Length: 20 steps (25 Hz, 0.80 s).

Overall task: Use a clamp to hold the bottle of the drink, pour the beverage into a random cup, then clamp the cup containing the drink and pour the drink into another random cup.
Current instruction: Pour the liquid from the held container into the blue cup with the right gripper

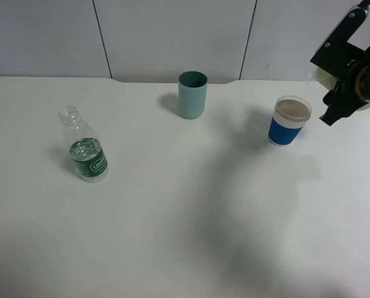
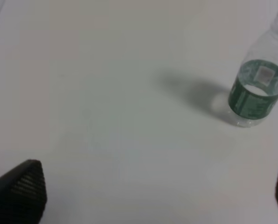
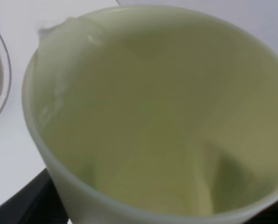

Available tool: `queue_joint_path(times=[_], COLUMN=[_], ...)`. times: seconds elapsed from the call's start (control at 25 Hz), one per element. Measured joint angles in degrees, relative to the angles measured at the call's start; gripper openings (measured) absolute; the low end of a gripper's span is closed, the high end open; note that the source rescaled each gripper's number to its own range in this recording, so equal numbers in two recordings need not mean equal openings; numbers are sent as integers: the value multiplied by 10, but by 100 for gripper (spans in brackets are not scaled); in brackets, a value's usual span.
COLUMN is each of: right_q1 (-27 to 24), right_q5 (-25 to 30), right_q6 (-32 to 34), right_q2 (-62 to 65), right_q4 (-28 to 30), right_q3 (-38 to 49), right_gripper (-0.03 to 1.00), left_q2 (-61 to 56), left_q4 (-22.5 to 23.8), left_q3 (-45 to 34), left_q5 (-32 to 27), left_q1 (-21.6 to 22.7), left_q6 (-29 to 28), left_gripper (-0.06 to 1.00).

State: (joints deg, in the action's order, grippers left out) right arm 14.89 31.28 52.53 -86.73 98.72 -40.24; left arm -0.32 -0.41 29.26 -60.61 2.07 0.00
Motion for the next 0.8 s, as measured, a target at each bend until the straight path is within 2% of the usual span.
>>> queue_joint_path(times=[0.28, 0.6, 0.8], right_q1=[0, 0, 0], right_q5=[0, 4, 11], right_q6=[-46, -60, -99], right_q2=[0, 0, 0], right_q4=[0, 0, 0], right_q3=[0, 0, 0], right_gripper=[3, 3, 3], left_q2=[0, 0, 0], left_q4=[0, 0, 0], left_q3=[0, 0, 0], left_q5=[0, 0, 0], left_q1=[0, 0, 0], left_q6=[0, 0, 0], left_gripper=[100, 100, 100])
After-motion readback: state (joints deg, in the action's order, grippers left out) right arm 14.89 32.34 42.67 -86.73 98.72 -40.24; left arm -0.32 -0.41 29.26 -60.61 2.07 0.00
